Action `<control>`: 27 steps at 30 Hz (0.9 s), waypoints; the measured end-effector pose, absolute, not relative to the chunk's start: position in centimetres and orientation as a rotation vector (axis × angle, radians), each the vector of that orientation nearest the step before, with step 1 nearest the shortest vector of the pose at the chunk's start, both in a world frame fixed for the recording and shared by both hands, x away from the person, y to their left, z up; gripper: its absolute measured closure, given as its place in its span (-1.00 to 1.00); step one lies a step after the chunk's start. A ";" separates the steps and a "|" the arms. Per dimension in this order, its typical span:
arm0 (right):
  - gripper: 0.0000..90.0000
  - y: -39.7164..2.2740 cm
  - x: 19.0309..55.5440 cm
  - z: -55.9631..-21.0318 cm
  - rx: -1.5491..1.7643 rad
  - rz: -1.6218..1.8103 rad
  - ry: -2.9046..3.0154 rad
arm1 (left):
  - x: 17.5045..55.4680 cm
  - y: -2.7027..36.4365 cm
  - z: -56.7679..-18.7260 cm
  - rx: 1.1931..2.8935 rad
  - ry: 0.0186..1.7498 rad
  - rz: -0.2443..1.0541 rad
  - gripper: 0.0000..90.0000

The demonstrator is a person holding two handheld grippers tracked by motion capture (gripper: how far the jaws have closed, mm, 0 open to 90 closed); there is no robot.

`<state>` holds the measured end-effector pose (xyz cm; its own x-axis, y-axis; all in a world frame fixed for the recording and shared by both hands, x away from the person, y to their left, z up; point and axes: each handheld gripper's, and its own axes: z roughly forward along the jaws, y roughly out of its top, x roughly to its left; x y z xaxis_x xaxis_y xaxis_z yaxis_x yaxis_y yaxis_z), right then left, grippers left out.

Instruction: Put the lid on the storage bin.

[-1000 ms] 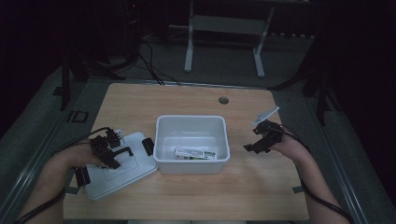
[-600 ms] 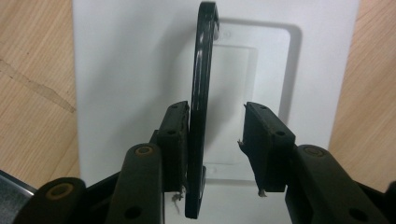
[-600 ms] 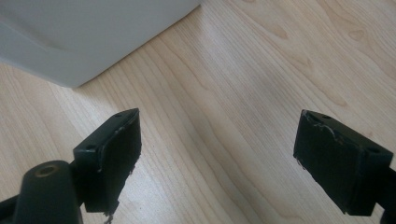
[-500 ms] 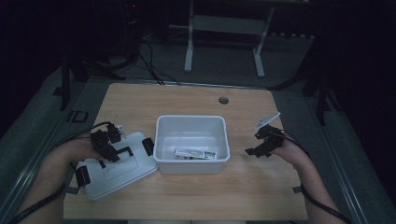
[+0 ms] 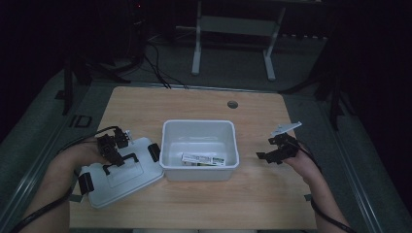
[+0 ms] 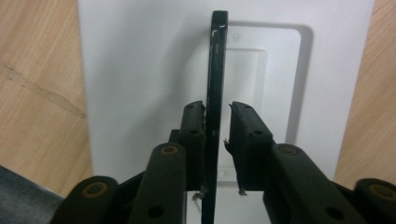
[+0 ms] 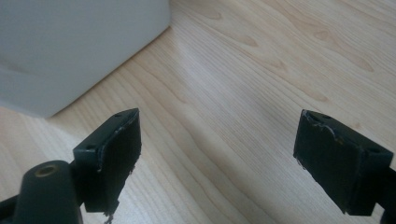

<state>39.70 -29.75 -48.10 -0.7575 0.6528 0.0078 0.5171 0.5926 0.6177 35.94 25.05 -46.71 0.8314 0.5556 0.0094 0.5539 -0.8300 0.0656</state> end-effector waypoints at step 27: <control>-0.69 -30.8 35.5 -52.1 1.162 1.095 2.345 | 35.8 26.2 -47.0 2.975 0.965 -0.044 0.86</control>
